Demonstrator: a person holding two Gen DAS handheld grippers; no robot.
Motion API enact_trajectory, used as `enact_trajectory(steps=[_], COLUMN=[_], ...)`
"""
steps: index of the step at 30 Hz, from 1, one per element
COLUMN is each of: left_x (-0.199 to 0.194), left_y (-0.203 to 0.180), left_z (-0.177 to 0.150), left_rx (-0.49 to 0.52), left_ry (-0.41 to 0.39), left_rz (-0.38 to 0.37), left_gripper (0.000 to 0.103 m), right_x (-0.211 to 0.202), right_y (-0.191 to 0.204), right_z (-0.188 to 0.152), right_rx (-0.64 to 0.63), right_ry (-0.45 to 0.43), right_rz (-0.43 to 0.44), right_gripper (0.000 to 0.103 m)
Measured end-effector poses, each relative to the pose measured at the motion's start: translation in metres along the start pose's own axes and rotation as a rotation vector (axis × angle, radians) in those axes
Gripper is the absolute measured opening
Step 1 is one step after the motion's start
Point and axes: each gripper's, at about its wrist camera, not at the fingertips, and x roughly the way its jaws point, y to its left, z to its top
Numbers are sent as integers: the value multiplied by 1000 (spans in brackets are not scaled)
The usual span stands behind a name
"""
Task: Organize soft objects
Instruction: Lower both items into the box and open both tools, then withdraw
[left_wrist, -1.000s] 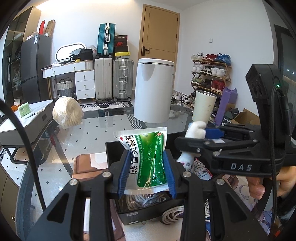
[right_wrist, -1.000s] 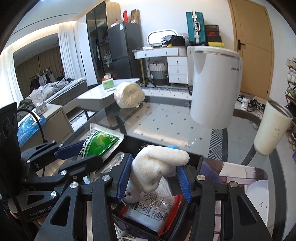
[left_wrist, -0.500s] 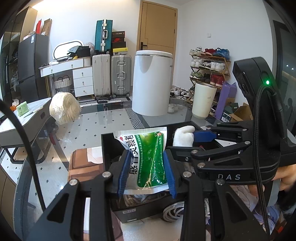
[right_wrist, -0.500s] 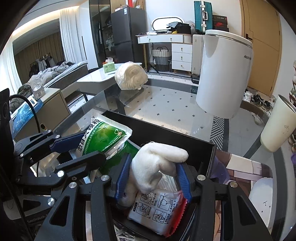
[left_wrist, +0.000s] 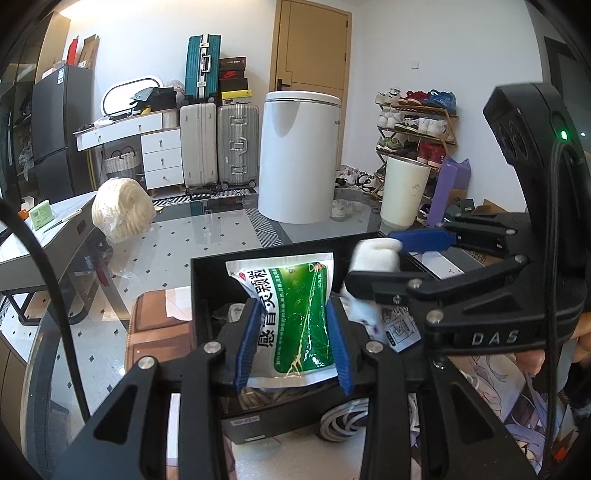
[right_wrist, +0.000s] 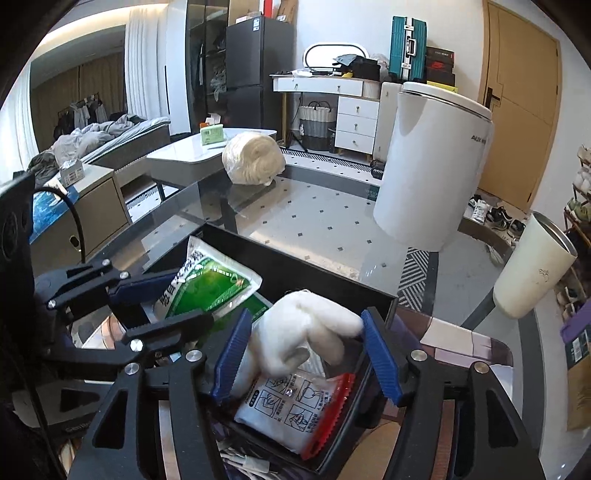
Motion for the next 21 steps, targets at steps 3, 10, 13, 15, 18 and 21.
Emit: enact_trajectory(steps=[3, 10, 13, 15, 18, 21], left_x=[1, 4, 1, -2, -8, -21], left_y=[-2, -3, -5, -5, -5, -3], left_z=[1, 3, 2, 2, 1, -3], left_rx=[10, 13, 22, 22, 14, -7], left_ry=[3, 12, 11, 14, 21, 6], left_rz=[-2, 1, 8, -1, -5, -19], left_gripper=[37, 44, 58, 60, 73, 93], right_x=[-3, -15, -22, -28, -37, -48], right_y=[-2, -9, -12, -14, -16, -19], right_z=[-1, -8, -13, -18, -25, -34], right_rx=[-3, 30, 52, 66, 90, 115], right_ry=[-5, -20, -22, -28, -37, -51], right_rz=[-9, -9, -2, 0, 6, 23], right_gripper=[68, 81, 85, 87, 97, 102])
